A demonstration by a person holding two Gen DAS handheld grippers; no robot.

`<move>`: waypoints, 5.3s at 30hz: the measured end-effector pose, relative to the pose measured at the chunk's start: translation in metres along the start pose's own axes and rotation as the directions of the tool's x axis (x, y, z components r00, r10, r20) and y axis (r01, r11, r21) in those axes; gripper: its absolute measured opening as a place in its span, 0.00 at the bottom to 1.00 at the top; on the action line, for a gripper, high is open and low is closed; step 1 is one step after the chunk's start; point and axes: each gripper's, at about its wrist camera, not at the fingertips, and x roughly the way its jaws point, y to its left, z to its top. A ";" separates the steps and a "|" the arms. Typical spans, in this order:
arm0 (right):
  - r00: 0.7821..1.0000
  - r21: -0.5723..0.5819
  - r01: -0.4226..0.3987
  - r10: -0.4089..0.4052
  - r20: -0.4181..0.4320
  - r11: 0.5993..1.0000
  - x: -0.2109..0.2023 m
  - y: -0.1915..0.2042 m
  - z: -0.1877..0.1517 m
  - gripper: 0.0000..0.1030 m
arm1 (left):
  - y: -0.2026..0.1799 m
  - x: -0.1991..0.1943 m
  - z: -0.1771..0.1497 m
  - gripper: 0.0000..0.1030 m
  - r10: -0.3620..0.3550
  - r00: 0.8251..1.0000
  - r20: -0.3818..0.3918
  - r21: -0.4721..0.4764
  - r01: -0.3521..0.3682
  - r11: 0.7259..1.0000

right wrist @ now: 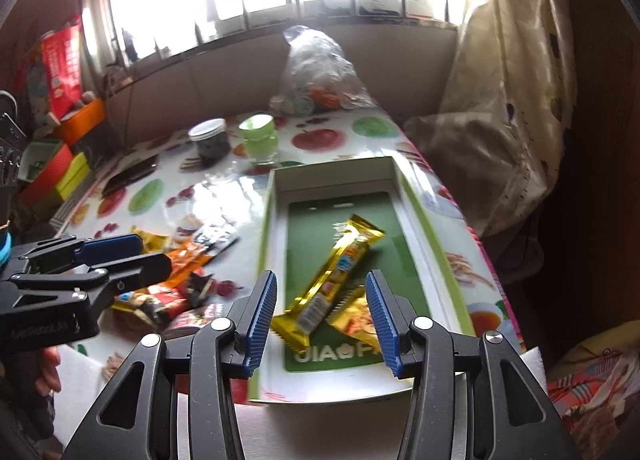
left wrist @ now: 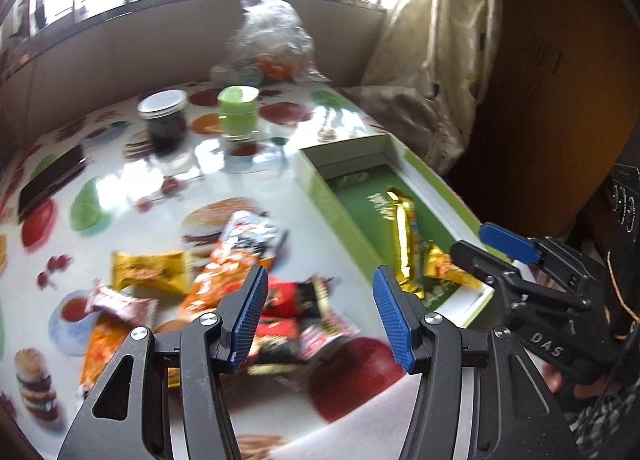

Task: Organize snacks
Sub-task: 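Grasp a red-black candy with the right gripper while the left grasps a gold stick packet, then lift both held snacks and carry them toward the green box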

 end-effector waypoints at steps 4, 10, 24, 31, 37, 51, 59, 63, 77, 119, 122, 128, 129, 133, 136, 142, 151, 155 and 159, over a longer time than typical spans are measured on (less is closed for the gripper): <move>0.999 -0.052 -0.044 0.044 -0.006 0.998 -0.001 0.023 0.000 0.45 | 0.034 -0.015 -0.013 0.54 0.051 0.999 0.013 -0.063 -0.050 0.997; 0.996 -0.097 -0.086 0.083 -0.041 0.992 0.005 0.050 -0.005 0.45 | 0.075 -0.027 -0.032 0.54 0.123 0.992 0.001 -0.139 -0.122 0.983; 0.965 -0.112 -0.226 0.207 -0.162 0.968 0.042 0.103 -0.018 0.45 | 0.105 -0.023 -0.065 0.54 0.126 0.991 -0.050 -0.199 -0.133 0.971; 0.948 -0.045 -0.260 0.245 -0.205 0.965 0.062 0.120 -0.015 0.45 | 0.112 -0.019 -0.072 0.54 0.121 0.990 -0.068 -0.217 -0.133 0.967; 0.948 0.021 -0.229 0.228 -0.222 0.973 0.075 0.117 -0.014 0.45 | 0.116 -0.017 -0.074 0.54 0.116 0.990 -0.076 -0.224 -0.130 0.966; 0.951 -0.016 -0.229 0.221 -0.217 0.973 0.065 0.117 -0.020 0.22 | 0.109 -0.012 -0.075 0.54 0.067 0.992 -0.104 -0.271 -0.093 0.958; 0.931 0.010 -0.291 0.286 -0.227 0.957 0.058 0.116 -0.027 0.20 | 0.116 -0.003 -0.076 0.54 -0.002 0.990 -0.139 -0.378 -0.051 0.924; 0.921 0.012 -0.313 0.306 -0.239 0.950 0.055 0.119 -0.032 0.20 | 0.120 0.003 -0.073 0.54 -0.024 0.991 -0.134 -0.436 -0.038 0.899; 0.877 0.061 -0.396 0.397 -0.272 0.916 0.048 0.116 -0.042 0.20 | 0.114 0.014 -0.064 0.54 0.072 0.984 -0.160 -0.427 -0.135 0.894; 0.913 0.102 -0.347 0.361 -0.191 0.932 0.036 0.093 -0.037 0.20 | 0.102 -0.008 -0.071 0.23 0.154 0.982 -0.110 -0.319 -0.182 0.930; 0.915 0.100 -0.348 0.361 -0.180 0.932 0.034 0.092 -0.036 0.20 | 0.099 -0.012 -0.069 0.23 0.145 0.985 -0.094 -0.318 -0.168 0.933; 0.919 0.104 -0.345 0.358 -0.165 0.933 0.032 0.089 -0.034 0.20 | 0.094 -0.019 -0.063 0.23 0.130 0.989 -0.070 -0.308 -0.146 0.940; 0.919 0.104 -0.346 0.359 -0.163 0.933 0.031 0.089 -0.033 0.20 | 0.094 -0.020 -0.062 0.23 0.128 0.990 -0.067 -0.308 -0.142 0.941; 0.922 0.106 -0.345 0.358 -0.149 0.933 0.028 0.085 -0.030 0.20 | 0.089 -0.022 -0.056 0.23 0.120 0.991 -0.054 -0.298 -0.131 0.945; 0.925 0.112 -0.341 0.355 -0.139 0.933 0.025 0.082 -0.028 0.20 | 0.085 -0.024 -0.052 0.23 0.111 0.993 -0.044 -0.289 -0.119 0.950; 0.934 0.126 -0.327 0.341 -0.111 0.937 0.018 0.070 -0.022 0.20 | 0.074 -0.025 -0.042 0.23 0.090 0.996 -0.029 -0.263 -0.094 0.960; 0.952 0.153 -0.286 0.298 -0.062 0.946 0.005 0.044 -0.013 0.20 | 0.050 -0.025 -0.024 0.23 0.035 0.999 -0.001 -0.223 -0.034 0.974; 0.962 0.173 -0.260 0.270 -0.039 0.950 0.000 0.028 -0.009 0.20 | 0.036 -0.023 -0.013 0.23 0.011 1.000 0.011 -0.197 -0.009 0.980; 0.971 0.196 -0.231 0.239 -0.021 0.953 -0.003 0.012 -0.005 0.20 | 0.023 -0.017 -0.002 0.23 -0.023 1.000 0.016 -0.181 0.026 0.983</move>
